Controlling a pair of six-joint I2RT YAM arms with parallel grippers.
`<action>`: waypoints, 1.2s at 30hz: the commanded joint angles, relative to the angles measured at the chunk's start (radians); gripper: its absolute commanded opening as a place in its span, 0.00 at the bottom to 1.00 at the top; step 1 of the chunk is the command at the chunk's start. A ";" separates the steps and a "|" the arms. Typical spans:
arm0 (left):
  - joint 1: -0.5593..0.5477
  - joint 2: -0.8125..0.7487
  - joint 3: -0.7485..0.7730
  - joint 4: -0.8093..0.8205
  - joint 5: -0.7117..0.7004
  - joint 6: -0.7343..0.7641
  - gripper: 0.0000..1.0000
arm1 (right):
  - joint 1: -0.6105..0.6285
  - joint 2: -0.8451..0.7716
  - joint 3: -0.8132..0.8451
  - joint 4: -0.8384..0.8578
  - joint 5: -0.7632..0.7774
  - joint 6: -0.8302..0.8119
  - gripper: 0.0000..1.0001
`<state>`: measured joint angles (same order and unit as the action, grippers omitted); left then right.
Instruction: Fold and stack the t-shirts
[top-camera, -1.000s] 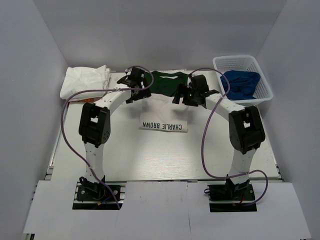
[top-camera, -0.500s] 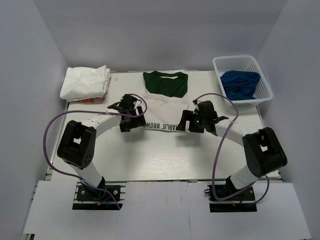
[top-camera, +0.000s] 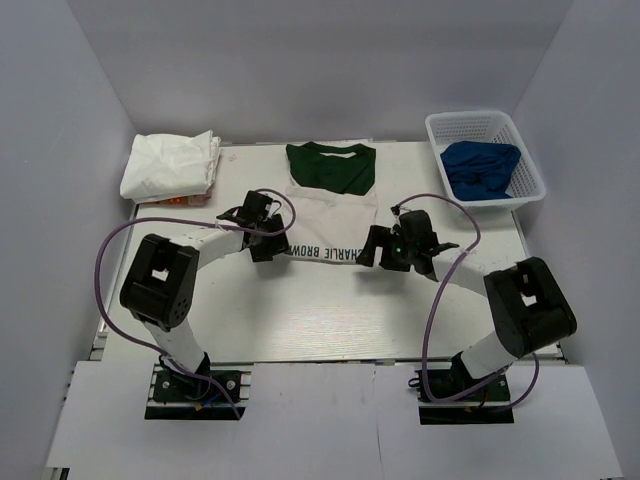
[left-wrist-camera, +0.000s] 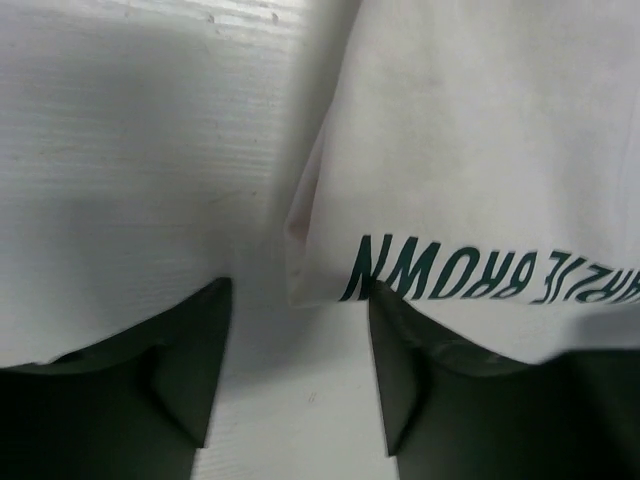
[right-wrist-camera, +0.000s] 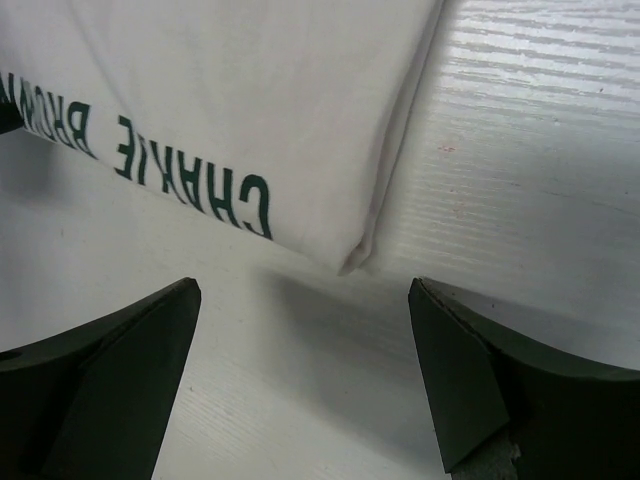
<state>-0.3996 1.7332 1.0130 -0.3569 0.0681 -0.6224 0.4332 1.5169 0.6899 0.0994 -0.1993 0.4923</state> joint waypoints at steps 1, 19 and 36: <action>0.004 0.019 -0.013 0.035 0.021 0.018 0.62 | -0.007 0.046 0.029 0.049 0.012 0.022 0.90; -0.018 0.016 -0.070 0.091 0.113 0.027 0.00 | -0.017 0.117 0.007 0.060 -0.037 0.074 0.00; -0.104 -0.808 -0.361 -0.048 0.176 0.016 0.00 | 0.039 -0.512 -0.067 -0.377 -0.199 -0.031 0.00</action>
<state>-0.4999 0.9962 0.6361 -0.3870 0.2333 -0.6102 0.4648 1.0340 0.5583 -0.2104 -0.3344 0.5045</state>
